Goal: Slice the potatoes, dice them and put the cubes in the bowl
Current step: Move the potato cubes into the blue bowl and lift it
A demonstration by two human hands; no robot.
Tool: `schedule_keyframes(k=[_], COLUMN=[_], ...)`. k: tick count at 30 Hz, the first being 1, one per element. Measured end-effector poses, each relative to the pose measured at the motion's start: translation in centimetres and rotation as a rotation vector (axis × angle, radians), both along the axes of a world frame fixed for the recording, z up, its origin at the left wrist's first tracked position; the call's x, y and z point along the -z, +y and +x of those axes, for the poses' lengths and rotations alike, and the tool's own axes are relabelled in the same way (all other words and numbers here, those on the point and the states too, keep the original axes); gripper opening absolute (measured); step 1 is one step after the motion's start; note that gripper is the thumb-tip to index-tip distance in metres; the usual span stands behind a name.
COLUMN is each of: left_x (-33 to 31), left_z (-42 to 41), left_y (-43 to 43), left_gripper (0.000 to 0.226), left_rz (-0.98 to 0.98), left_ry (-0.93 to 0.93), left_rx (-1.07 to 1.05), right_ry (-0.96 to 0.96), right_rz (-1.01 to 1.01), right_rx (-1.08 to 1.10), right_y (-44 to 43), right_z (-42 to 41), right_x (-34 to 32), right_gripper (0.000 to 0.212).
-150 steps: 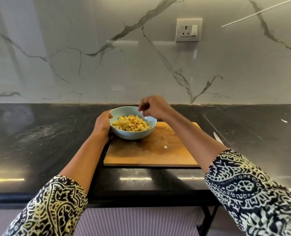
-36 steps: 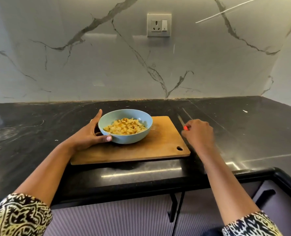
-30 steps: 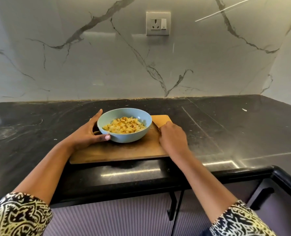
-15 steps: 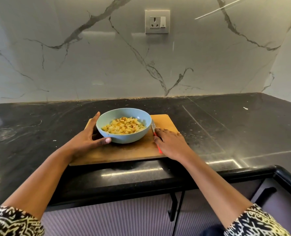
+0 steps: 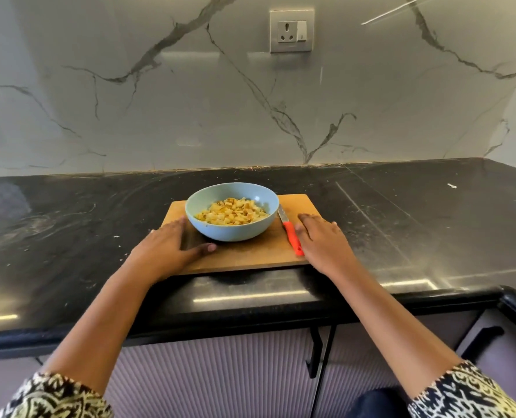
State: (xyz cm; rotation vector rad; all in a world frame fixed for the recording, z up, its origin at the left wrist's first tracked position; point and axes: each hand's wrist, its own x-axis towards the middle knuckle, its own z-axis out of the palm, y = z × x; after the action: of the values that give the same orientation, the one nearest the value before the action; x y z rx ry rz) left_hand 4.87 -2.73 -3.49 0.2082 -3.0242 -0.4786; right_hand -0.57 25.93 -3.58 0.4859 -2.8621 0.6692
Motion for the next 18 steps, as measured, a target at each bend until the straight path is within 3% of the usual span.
schedule_keyframes(k=[5, 18], left_x=[1.1, 0.8], left_z=[1.9, 3.2], left_y=[1.7, 2.7], left_gripper=[0.07, 0.07], left_rz=[-0.22, -0.218], left_ry=[0.054, 0.056], left_rx=[-0.038, -0.047], right_ry=[0.016, 0.021], right_rz=[0.132, 0.211], right_rx=[0.016, -0.031], right_y=[0.2, 0.6], right_z=[1.3, 2.1], right_x=[0.5, 0.6], right_gripper=[0.047, 0.067])
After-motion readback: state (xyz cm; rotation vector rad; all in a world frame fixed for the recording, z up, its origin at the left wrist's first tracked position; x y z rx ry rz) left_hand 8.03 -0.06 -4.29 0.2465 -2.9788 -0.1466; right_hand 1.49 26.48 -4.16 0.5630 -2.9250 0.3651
